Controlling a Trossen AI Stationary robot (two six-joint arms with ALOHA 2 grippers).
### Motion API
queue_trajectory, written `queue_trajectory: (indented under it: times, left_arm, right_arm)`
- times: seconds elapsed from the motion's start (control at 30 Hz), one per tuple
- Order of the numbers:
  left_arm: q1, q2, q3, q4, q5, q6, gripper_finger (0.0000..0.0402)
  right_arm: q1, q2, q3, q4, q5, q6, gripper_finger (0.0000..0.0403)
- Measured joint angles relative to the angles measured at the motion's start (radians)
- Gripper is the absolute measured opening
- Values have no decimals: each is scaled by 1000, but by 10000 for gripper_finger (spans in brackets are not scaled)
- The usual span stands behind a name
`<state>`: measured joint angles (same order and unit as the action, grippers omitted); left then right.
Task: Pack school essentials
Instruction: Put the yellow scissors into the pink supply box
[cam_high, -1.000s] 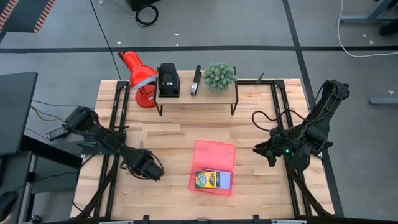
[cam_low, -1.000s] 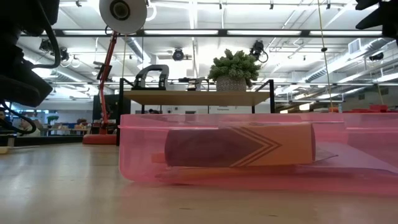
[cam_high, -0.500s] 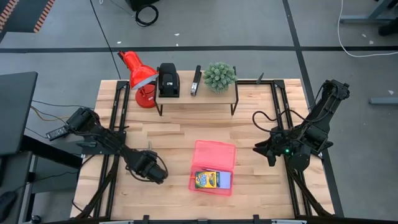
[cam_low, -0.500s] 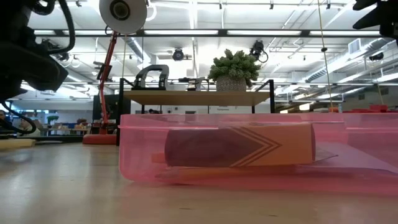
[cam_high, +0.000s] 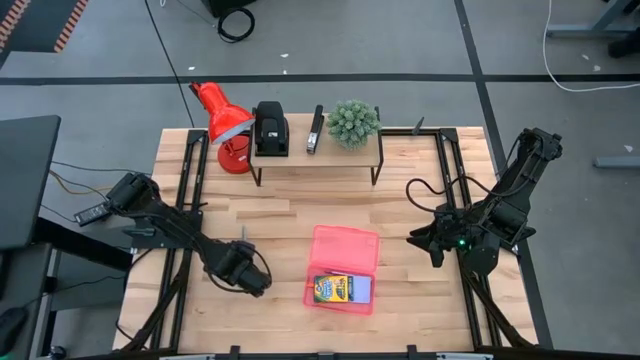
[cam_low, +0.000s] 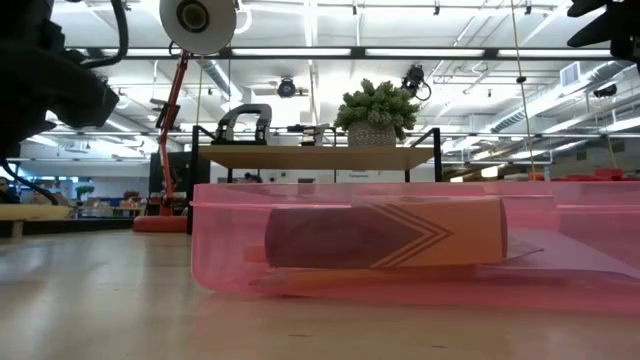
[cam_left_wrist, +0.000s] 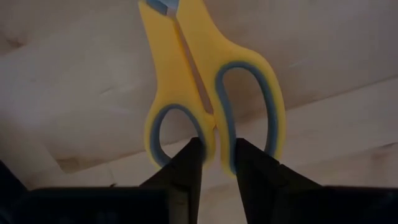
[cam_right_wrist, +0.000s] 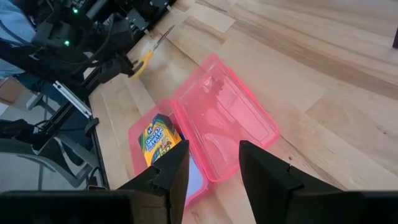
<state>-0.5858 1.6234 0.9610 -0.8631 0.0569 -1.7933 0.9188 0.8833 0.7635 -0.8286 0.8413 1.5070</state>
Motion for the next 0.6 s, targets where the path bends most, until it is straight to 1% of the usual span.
queue_trajectory:
  times: [0.13,0.4,0.6]
  left_arm:
    - [0,0,15,-7,-27,29,92]
    - [0,0,16,-1,-58,122,85]
    - [0,-1,16,22,-82,130,89]
  right_arm:
    - [0,0,0,0,0,1,147]
    - [0,0,0,0,0,5,147]
    - [0,0,0,0,0,7,147]
